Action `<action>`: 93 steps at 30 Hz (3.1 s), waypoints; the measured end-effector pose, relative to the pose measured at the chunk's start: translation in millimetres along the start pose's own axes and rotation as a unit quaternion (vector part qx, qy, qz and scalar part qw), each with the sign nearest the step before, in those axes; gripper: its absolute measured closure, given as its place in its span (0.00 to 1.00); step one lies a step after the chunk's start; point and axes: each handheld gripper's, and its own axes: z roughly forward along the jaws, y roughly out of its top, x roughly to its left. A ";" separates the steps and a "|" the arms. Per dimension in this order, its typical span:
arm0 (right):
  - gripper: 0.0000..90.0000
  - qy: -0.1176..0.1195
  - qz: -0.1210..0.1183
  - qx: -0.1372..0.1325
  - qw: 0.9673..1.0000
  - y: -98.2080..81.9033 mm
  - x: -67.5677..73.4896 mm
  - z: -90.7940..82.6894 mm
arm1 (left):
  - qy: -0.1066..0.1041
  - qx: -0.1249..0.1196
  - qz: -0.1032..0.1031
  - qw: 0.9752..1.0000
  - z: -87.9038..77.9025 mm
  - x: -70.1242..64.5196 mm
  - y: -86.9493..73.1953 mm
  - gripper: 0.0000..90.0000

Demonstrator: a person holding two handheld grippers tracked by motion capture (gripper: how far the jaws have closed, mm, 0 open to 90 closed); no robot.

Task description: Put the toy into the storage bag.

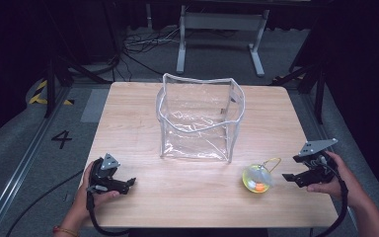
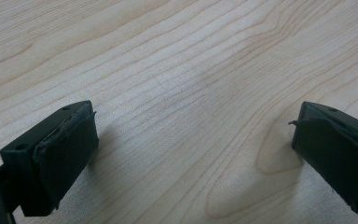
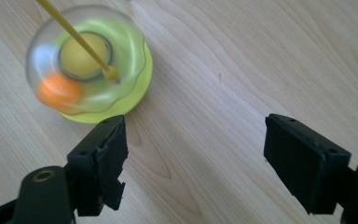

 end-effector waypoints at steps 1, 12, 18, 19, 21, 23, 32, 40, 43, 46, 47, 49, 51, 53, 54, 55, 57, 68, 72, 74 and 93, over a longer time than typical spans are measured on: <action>0.24 0.000 -0.001 -0.001 1.000 2.2 0.6 -1.6 | 0.000 0.000 0.001 1.000 0.0 0.1 0.0 0.01; 0.29 0.001 -0.046 0.003 0.999 32.5 14.8 -18.2 | 0.002 0.000 0.003 1.000 -0.1 0.3 0.1 0.01; 0.31 0.000 -0.066 0.014 0.998 45.8 21.3 -19.5 | 0.000 0.000 0.001 1.000 0.0 0.2 0.0 0.01; 0.31 0.000 -0.066 0.014 0.998 45.8 21.3 -19.5 | 0.000 0.000 0.001 1.000 0.0 0.2 0.0 0.01; 0.31 0.000 -0.068 0.015 0.998 49.2 23.2 -19.2 | 0.000 0.000 0.001 1.000 0.0 0.1 0.0 0.01; 0.33 0.004 -0.074 0.019 0.997 52.0 25.3 -18.8 | 0.001 0.000 0.001 1.000 -0.1 0.1 0.0 0.01; 0.39 0.006 -0.091 0.035 0.995 60.5 30.4 -16.6 | 0.000 0.000 0.001 1.000 -0.1 0.0 0.0 0.01; 0.52 0.012 -0.096 0.045 0.994 70.2 29.5 -14.7 | 0.001 -0.001 0.000 1.000 0.1 0.0 0.0 0.01; 0.67 0.020 -0.104 0.053 0.993 75.6 31.5 -14.7 | 0.001 0.000 0.002 1.000 -0.1 0.2 0.1 0.01; 0.83 0.028 -0.116 0.066 0.991 78.3 34.1 -14.3 | 0.001 -0.001 0.000 1.000 0.1 -0.1 0.0 0.01; 0.93 0.038 -0.124 0.075 0.989 80.0 36.2 -14.8 | 0.001 0.000 0.002 1.000 -0.1 0.2 0.1 0.01; 0.97 0.037 -0.126 0.084 0.988 81.0 37.4 -15.4 | 0.001 0.000 0.000 1.000 -0.1 0.0 0.0 0.01; 0.97 0.038 -0.129 0.086 0.987 81.2 37.6 -15.6 | 0.001 -0.001 0.000 1.000 0.1 0.0 0.0 0.01; 0.98 0.042 -0.135 0.092 0.986 82.1 38.7 -16.5 | 0.000 -0.001 -0.001 1.000 0.1 -0.2 0.0 0.01; 0.98 0.041 -0.133 0.093 0.986 82.7 38.2 -16.5 | 0.000 -0.001 -0.001 1.000 0.1 -0.2 0.0 0.01; 0.98 0.041 -0.133 0.093 0.986 82.7 38.2 -16.5 | 0.000 -0.001 -0.002 1.000 0.1 -0.2 0.0 0.01; 0.98 0.041 -0.134 0.098 0.985 84.5 38.1 -17.5 | 0.000 -0.001 -0.001 1.000 0.1 -0.2 0.0 0.01; 0.98 0.019 -0.127 0.099 0.987 91.9 31.6 -22.4 | 0.000 -0.001 -0.001 1.000 0.1 -0.2 0.0 0.01; 0.98 0.012 -0.121 0.091 0.988 95.9 24.9 -27.7 | 0.000 -0.001 -0.001 1.000 0.1 -0.2 0.0 0.01; 0.98 0.009 -0.116 0.090 0.989 97.4 22.8 -30.4 | 0.001 -0.001 -0.002 1.000 0.1 -0.2 0.0 0.01; 0.98 -0.031 -0.083 0.070 0.994 128.7 -3.0 -66.3 | 0.000 -0.001 -0.001 1.000 0.1 -0.1 0.0 0.01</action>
